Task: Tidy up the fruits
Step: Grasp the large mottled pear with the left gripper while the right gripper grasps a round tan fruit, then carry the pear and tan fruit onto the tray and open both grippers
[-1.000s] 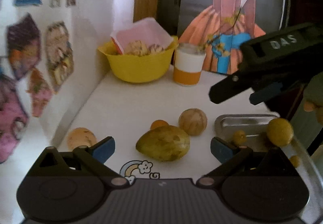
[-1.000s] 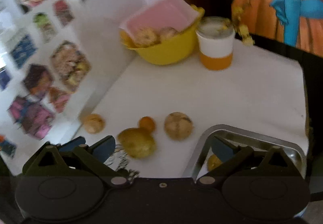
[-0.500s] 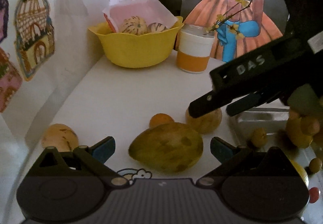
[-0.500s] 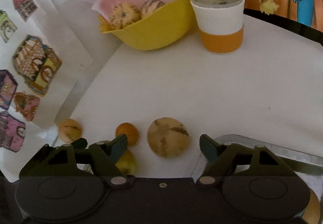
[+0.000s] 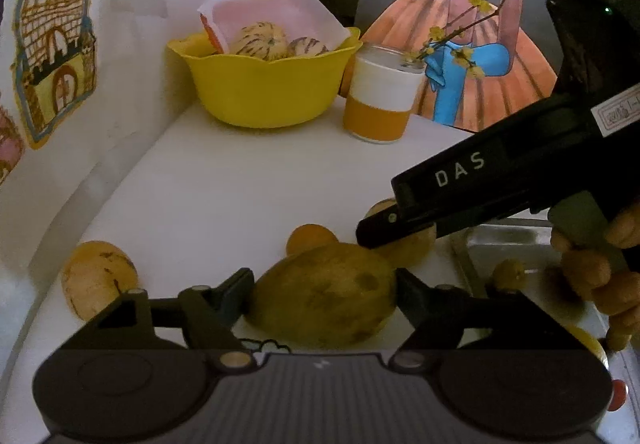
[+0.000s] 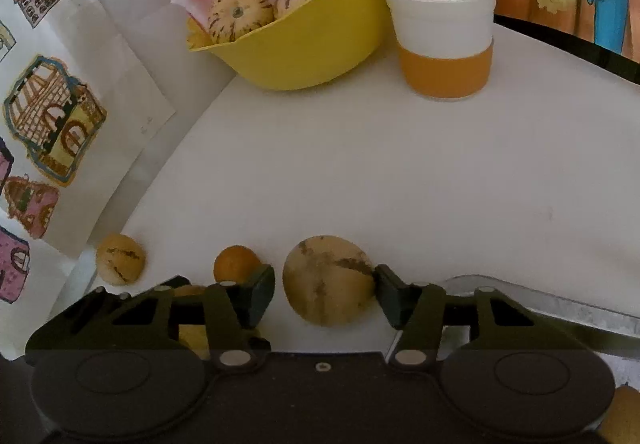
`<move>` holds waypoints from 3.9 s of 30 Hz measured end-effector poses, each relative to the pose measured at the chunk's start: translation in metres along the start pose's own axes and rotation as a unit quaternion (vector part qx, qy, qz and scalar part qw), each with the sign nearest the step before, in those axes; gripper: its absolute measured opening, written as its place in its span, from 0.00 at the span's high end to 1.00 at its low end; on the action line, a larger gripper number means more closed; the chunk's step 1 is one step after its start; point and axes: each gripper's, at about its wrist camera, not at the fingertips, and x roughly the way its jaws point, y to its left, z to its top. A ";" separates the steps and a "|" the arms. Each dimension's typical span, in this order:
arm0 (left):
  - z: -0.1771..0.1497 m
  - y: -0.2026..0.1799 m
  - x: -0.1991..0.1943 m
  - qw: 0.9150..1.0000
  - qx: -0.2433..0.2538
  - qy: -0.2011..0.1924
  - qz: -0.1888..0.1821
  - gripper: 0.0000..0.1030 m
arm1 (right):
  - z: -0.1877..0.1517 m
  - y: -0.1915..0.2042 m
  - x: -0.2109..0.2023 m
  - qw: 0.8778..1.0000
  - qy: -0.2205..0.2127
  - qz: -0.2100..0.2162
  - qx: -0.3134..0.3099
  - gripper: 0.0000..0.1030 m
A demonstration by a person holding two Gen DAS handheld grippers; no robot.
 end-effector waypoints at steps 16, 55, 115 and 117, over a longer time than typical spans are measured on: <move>-0.007 0.004 -0.015 0.999 -0.032 0.020 0.025 0.24 | -0.013 0.008 -0.010 1.000 0.008 0.011 -0.007 0.51; -0.052 -0.107 -0.118 0.996 0.005 0.009 -0.085 0.25 | -0.117 -0.043 -0.160 0.999 -0.033 -0.015 0.011 0.51; -0.094 -0.141 -0.126 0.993 0.067 0.041 -0.091 0.10 | -0.142 -0.050 -0.140 0.999 -0.006 -0.031 -0.023 0.29; -0.095 -0.139 -0.135 0.993 0.064 0.032 -0.089 0.07 | -0.145 -0.046 -0.152 0.999 -0.013 -0.032 -0.029 0.27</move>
